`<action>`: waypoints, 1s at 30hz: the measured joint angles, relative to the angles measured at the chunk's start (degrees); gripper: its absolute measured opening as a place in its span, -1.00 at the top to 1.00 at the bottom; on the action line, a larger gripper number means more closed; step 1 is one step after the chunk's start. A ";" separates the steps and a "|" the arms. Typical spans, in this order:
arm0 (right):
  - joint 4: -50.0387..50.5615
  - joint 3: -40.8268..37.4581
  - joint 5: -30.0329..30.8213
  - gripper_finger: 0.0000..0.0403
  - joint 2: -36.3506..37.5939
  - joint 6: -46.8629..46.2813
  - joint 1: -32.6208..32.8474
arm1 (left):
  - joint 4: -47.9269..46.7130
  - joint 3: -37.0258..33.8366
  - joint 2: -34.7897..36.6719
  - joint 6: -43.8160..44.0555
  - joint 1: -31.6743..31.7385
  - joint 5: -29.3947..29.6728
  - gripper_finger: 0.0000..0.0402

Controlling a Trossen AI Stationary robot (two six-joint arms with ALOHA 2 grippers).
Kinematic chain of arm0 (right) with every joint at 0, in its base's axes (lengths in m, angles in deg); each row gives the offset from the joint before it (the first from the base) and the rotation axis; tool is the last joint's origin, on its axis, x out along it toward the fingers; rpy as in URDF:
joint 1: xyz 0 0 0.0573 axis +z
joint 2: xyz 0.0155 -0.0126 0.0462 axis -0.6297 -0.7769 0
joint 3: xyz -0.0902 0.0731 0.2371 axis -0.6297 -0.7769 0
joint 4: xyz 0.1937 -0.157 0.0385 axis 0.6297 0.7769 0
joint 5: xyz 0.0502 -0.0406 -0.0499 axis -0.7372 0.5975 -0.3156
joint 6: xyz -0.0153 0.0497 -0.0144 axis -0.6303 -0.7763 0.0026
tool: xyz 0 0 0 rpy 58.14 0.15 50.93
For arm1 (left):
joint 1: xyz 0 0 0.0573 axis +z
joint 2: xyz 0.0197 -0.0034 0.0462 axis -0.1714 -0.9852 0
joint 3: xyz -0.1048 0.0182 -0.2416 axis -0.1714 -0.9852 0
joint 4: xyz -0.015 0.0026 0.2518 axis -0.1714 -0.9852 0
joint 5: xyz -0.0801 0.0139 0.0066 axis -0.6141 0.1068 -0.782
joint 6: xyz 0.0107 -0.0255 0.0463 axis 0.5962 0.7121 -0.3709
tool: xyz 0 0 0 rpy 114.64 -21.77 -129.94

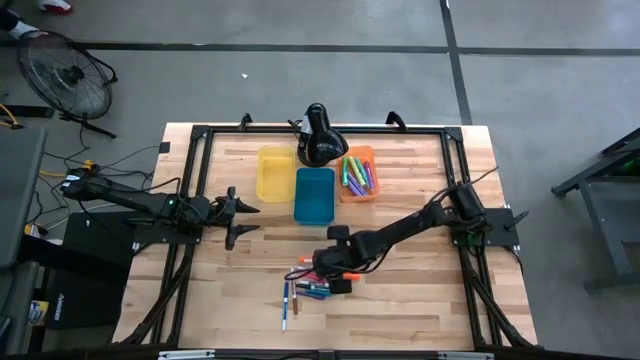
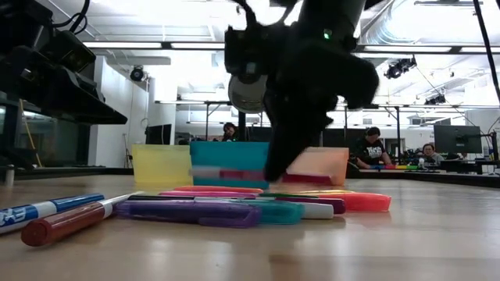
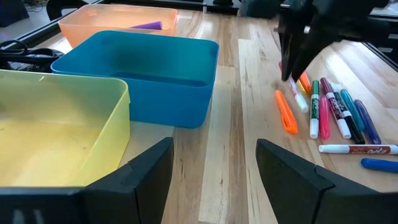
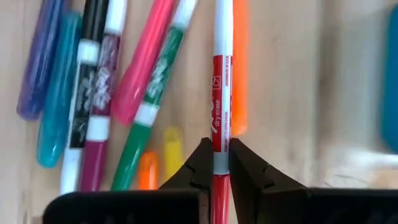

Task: Pick & Place Markers
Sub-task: Put the red dry erase marker into the blue bin

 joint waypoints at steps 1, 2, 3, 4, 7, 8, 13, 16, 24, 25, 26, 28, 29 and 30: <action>0.05 0.00 0.57 0.90 0.67 -0.01 -0.08 | 0.01 0.00 0.00 -0.02 -0.01 -0.02 -0.12; 0.03 0.00 1.37 0.90 1.35 -0.04 -0.16 | 0.02 0.00 0.00 -0.01 0.00 0.00 -0.12; -0.02 0.00 2.45 0.90 2.10 -0.24 -0.33 | 0.02 0.00 0.00 -0.01 0.00 -0.01 -0.12; -0.24 0.02 3.67 0.90 2.66 -0.97 -0.59 | 0.02 0.00 -0.02 -0.01 0.00 0.00 -0.12; -0.83 0.02 7.16 0.90 4.38 -4.90 -1.82 | 0.02 0.00 0.00 0.00 -0.02 0.00 -0.12; -1.24 0.02 7.74 0.90 4.91 -6.52 -2.37 | 0.04 0.00 0.00 0.00 0.00 0.00 -0.12; -2.04 0.07 8.17 0.90 5.82 -14.94 -5.89 | 0.01 0.00 0.00 -0.01 0.00 0.00 -0.12; -2.21 0.07 7.47 0.90 5.82 -19.09 -8.75 | 0.02 0.00 0.00 -0.01 -0.02 0.00 -0.12; -7.07 0.07 5.00 0.90 5.81 -21.00 -15.37 | 0.02 0.00 0.00 0.00 -0.02 0.00 -0.12; -7.58 0.07 4.46 0.90 5.80 -20.97 -16.06 | 0.02 0.00 0.00 -0.02 0.00 0.00 -0.12; -8.08 0.07 4.19 0.90 5.81 -20.96 -16.70 | 0.02 0.00 -0.01 -0.02 -0.02 0.00 -0.12; -8.63 0.07 4.25 0.88 5.82 -20.94 -17.76 | 0.02 0.00 0.00 -0.02 -0.02 0.00 -0.12; -8.89 0.07 4.23 0.88 5.82 -20.87 -18.31 | 0.02 0.00 0.00 -0.01 0.00 0.00 -0.12; -9.05 0.07 4.27 0.88 5.80 -20.83 -18.76 | 0.02 0.00 -0.01 -0.02 0.00 0.00 -0.12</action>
